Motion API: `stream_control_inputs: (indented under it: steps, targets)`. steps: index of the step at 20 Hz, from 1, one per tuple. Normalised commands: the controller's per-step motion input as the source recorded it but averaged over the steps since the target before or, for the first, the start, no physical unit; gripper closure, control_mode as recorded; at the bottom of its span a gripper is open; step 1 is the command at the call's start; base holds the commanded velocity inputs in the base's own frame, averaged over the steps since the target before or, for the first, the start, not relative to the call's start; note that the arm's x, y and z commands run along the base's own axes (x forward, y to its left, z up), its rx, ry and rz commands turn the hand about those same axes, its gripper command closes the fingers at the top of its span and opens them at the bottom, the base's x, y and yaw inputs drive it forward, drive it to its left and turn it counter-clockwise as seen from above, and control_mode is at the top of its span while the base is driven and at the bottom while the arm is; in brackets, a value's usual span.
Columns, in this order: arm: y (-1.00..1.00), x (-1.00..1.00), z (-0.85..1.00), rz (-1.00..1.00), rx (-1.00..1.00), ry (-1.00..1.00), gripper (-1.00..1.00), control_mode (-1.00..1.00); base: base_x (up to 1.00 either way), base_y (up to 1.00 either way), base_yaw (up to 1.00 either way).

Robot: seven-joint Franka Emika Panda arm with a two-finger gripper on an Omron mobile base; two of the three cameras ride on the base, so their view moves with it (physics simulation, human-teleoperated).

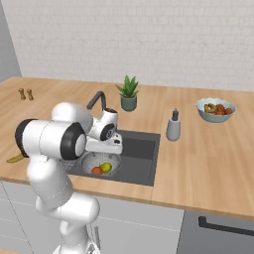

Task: Put the colander in the sink, put the banana, pear, orange in the colander, and turn on the sink faucet and pour water over the colander.

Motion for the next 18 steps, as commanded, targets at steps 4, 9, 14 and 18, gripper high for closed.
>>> stream_control_inputs:
  steps: [4,9,14,18]
  targets:
    - [0.00,-0.48,0.47,-0.11,-0.02,-0.04,-1.00,-1.00,0.00,0.00,0.00]
    - [0.01,-0.58,0.46,-0.08,0.00,0.00,-1.00,-1.00,0.00,0.00,0.00]
    - [0.18,-0.78,0.28,-0.11,0.00,0.00,-1.00,-1.00,0.00,0.00,0.00]
    - [0.39,-0.61,0.38,-0.10,0.00,0.00,-1.00,-1.00,0.00,0.00,0.00]
